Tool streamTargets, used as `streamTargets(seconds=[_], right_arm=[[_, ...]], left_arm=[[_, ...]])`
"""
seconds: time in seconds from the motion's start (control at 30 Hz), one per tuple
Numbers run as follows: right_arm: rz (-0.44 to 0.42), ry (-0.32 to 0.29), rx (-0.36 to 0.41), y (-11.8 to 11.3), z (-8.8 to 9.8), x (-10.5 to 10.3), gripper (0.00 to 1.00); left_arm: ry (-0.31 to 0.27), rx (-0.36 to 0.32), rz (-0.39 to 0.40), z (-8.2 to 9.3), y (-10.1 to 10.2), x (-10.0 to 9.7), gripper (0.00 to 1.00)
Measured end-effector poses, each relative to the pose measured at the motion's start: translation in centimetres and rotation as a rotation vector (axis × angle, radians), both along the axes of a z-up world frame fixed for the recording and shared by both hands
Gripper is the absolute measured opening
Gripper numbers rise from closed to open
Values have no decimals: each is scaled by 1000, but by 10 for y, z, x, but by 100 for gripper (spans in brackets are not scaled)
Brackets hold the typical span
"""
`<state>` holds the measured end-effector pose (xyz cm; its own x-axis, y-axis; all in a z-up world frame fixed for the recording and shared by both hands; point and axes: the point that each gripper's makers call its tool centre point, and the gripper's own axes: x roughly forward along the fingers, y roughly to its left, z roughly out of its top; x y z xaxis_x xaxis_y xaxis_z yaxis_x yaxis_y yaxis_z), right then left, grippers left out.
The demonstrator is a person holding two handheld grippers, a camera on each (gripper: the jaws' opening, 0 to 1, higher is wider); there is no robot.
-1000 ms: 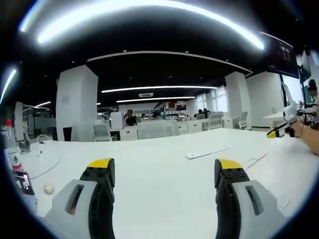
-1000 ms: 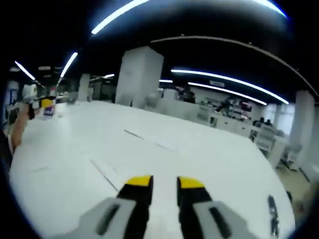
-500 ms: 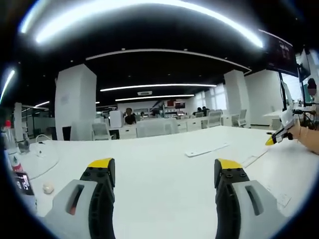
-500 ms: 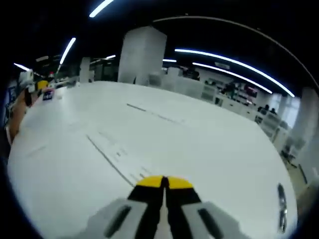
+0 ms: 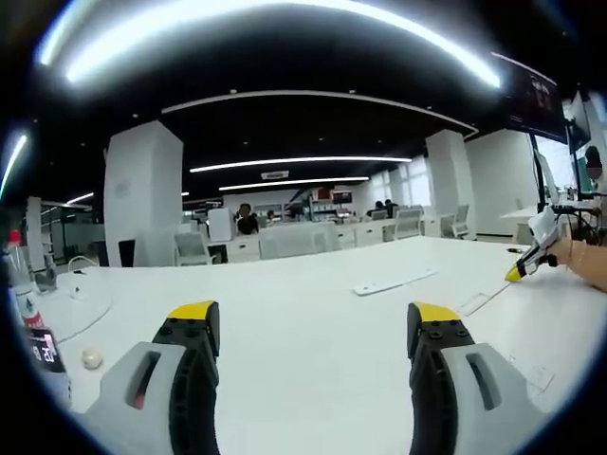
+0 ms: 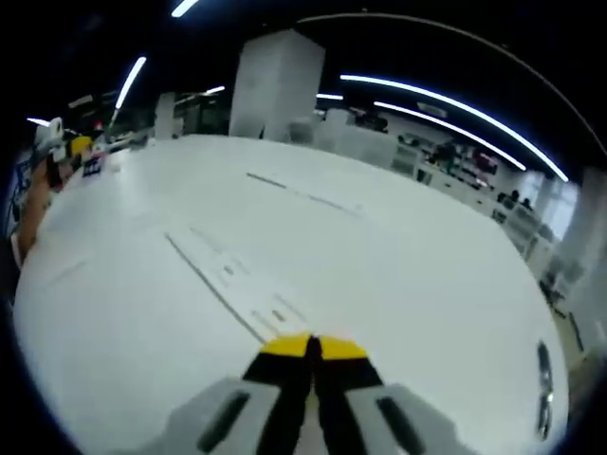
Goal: Locate the socket holder cover, grip the socket holder cover, clip it into the socket holder slot.
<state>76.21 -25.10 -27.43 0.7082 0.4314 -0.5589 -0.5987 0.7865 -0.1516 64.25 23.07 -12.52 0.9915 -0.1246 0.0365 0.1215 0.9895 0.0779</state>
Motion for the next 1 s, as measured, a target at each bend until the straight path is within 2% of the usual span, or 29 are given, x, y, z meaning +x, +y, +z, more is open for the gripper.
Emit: streamTargets(seconds=[1.0], right_arm=[[19, 23, 171, 13, 0, -1, 4]], left_arm=[[-8, 13, 2, 2, -1, 1, 80]])
